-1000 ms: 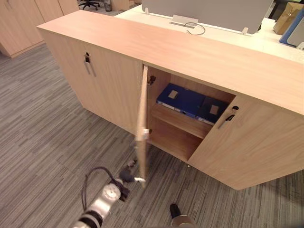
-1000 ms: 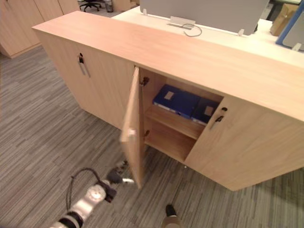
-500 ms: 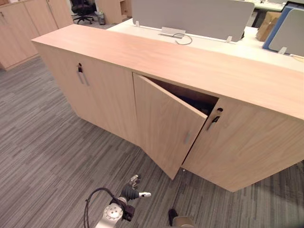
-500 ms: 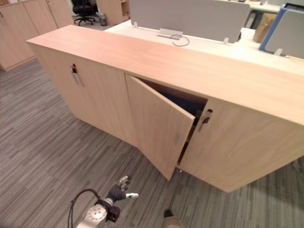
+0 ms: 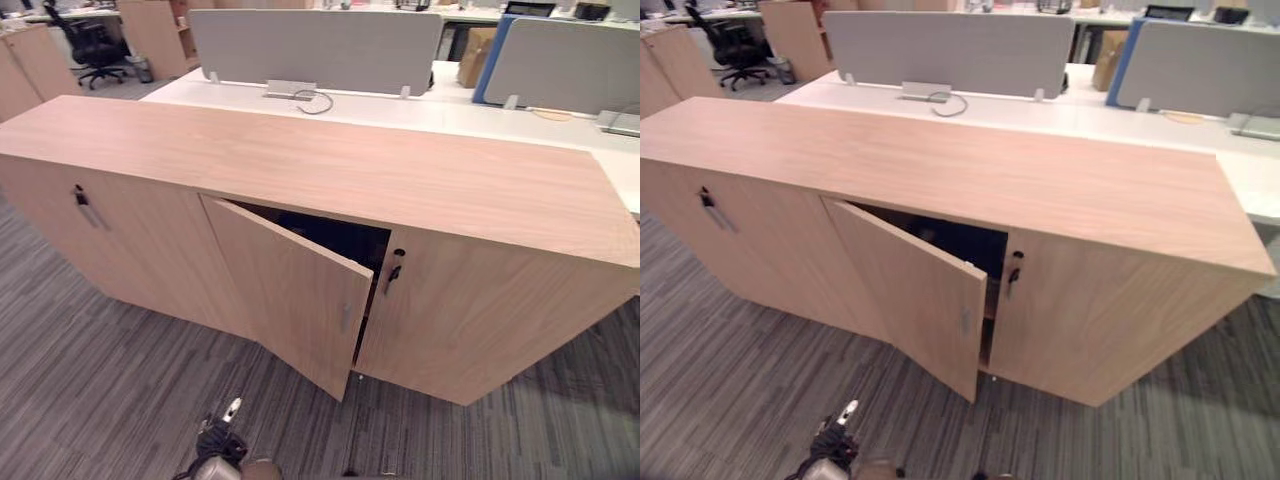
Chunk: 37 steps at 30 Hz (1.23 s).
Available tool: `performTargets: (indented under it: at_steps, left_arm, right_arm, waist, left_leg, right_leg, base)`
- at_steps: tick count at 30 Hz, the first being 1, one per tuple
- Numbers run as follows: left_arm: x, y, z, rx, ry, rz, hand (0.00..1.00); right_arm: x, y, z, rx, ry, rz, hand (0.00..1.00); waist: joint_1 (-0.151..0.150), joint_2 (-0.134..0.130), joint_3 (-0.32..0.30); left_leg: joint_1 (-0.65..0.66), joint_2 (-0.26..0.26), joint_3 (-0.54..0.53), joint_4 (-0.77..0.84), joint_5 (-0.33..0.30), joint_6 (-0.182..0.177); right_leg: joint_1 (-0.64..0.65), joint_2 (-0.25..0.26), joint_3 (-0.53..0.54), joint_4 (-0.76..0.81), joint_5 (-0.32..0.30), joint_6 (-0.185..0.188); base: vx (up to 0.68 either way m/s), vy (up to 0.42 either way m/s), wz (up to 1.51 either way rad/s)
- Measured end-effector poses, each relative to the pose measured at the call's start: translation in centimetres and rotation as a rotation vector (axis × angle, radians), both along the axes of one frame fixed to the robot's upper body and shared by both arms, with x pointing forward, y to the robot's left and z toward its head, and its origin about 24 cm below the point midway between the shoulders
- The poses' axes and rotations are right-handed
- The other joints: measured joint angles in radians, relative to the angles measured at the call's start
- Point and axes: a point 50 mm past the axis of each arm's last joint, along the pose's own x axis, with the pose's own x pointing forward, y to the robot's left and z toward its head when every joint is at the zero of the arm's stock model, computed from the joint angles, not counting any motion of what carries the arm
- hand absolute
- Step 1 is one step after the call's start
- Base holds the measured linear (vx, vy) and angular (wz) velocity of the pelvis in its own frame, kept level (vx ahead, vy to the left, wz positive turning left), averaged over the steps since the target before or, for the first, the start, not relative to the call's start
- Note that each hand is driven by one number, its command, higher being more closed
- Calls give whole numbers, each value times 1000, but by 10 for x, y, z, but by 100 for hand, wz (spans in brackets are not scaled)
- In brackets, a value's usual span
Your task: Walk over to the cabinet, pick up the folder, carry it to the office cabinet, place the folder inside the office cabinet, then close the office cabinet door
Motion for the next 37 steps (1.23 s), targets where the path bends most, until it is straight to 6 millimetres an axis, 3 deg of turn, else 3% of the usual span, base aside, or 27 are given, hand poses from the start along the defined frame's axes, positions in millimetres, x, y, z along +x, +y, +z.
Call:
performTargets:
  at_steps: [1, 2, 4, 8, 9, 10, 12, 18, 28, 37]
  left_arm:
    - [-5, 4, -1, 6, 7, 33, 0]
    - [-11, 6, -3, 1, 18, 60, 0]
    - [-25, 10, -9, -16, 48, 89, 0]
    - [-58, 1, -27, -117, 149, 63, 0]
    - [-65, 0, -30, -130, 177, 40, 0]
    - [-73, -1, -33, -140, 212, 24, 0]
    - [-79, -1, -35, -139, 241, 12, 0]
    - [-73, -1, -34, -90, 272, -68, 0]
    - [-36, -10, -29, 25, 249, -455, 0]
    - [-38, -11, -31, 29, 276, -523, 0]
  right_arm:
    - [5, 1, 1, -8, -10, 17, 0]
    - [8, 1, 1, -17, -19, 36, 0]
    - [14, 6, 2, -16, -29, 82, 0]
    - [22, 11, 3, -7, -64, 106, 0]
    - [22, 15, 2, 12, -73, 93, 0]
    - [25, 20, 1, 41, -88, 77, 0]
    - [21, 21, 0, 55, -83, 64, 0]
    - [7, 21, -4, 78, -55, -51, 0]
    - [2, 19, -4, 77, -45, -83, 0]
    - [1, 19, -5, 71, -19, -36, 0]
  waist:
    - [6, 8, 2]
    - [8, 23, 5]
    - [14, -8, 2]
    - [16, -20, -31]
    - [18, -22, -35]
    - [20, -21, -41]
    - [21, -26, -60]
    - [32, -24, -84]
    - [29, -24, -89]
    - [29, -30, -83]
  left_leg:
    - [20, -35, -75, -136, 8, -4]
    - [45, -53, -104, -201, 84, 43]
    - [74, -74, -46, -258, 85, 56]
    - [124, -119, 25, -369, 100, 80]
    - [160, -127, 48, -416, 115, 81]
    - [199, -132, 61, -452, 129, 90]
    - [227, -128, 62, -473, 137, 101]
    - [303, -102, 53, -545, 137, 101]
    - [349, -98, 58, -597, 137, 100]
    - [344, -113, 58, -600, 143, 103]
  right_leg:
    - [-6, 6, 17, 14, -16, 17]
    - [-4, 6, 22, 30, -34, 29]
    - [-5, -34, 10, 27, -43, 27]
    - [-22, -102, 15, -3, -45, 48]
    - [-14, -116, 15, -5, -41, 72]
    - [3, -120, 14, -7, -48, 91]
    - [13, -114, 11, -13, -48, 92]
    - [52, -85, -6, -29, -45, 94]
    - [64, -77, -9, -40, -45, 94]
    - [63, -90, -9, -65, -30, 93]
  base:
    - [-6, 198, -55]
    - [8, 247, -48]
    - [63, 210, -45]
    - [112, 180, -46]
    - [250, 109, -45]
    - [223, 83, -40]
    - [224, 40, -18]
    - [197, 5, -9]
    - [56, 19, -8]
    - [-38, 29, -6]
